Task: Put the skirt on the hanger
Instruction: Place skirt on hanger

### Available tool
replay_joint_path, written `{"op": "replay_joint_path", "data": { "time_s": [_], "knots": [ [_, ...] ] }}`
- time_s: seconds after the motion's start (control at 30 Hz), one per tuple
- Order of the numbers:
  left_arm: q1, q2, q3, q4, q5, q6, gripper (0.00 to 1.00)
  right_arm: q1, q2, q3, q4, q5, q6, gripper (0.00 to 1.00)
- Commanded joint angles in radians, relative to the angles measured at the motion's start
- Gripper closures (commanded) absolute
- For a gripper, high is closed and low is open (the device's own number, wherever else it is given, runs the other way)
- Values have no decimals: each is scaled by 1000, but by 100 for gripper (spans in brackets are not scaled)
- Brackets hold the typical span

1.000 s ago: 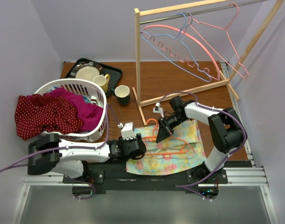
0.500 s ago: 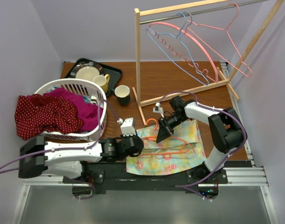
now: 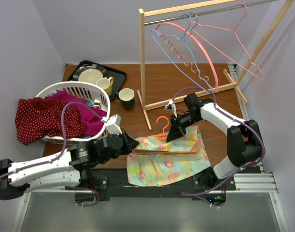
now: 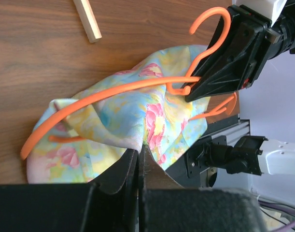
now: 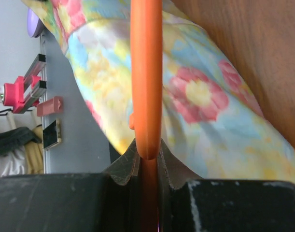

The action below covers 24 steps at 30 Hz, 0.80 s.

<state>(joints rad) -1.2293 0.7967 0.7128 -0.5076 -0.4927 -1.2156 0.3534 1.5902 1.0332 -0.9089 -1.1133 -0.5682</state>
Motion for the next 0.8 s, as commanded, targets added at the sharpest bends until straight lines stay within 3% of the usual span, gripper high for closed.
{"op": "replay_joint_path", "data": {
  "time_s": [0.0, 0.13, 0.27, 0.53, 0.57, 0.63, 0.7, 0.77],
  "knots": [
    [8, -105, 25, -132, 2, -47, 100, -21, -59, 4, -4, 41, -41, 100],
    [8, -204, 39, -274, -29, -99, 100, -21, -85, -10, 28, 76, -18, 100],
    [8, -221, -1, -316, -14, -153, 100, -19, -78, -16, 53, 107, 7, 100],
    [8, -171, -121, -307, -50, -219, 82, 4, 33, 5, 70, 151, 37, 100],
    [8, -160, -119, -304, -55, -197, 80, 5, 51, 8, 70, 152, 37, 100],
    [8, -102, -60, -345, -79, -130, 62, 4, 63, 11, 73, 156, 42, 100],
    [5, -32, 64, -350, -90, 35, 48, 6, 68, 11, 73, 158, 44, 100],
    [-1, 22, 210, -350, -96, 217, 41, 6, 70, 11, 74, 156, 44, 100]
  ]
}}
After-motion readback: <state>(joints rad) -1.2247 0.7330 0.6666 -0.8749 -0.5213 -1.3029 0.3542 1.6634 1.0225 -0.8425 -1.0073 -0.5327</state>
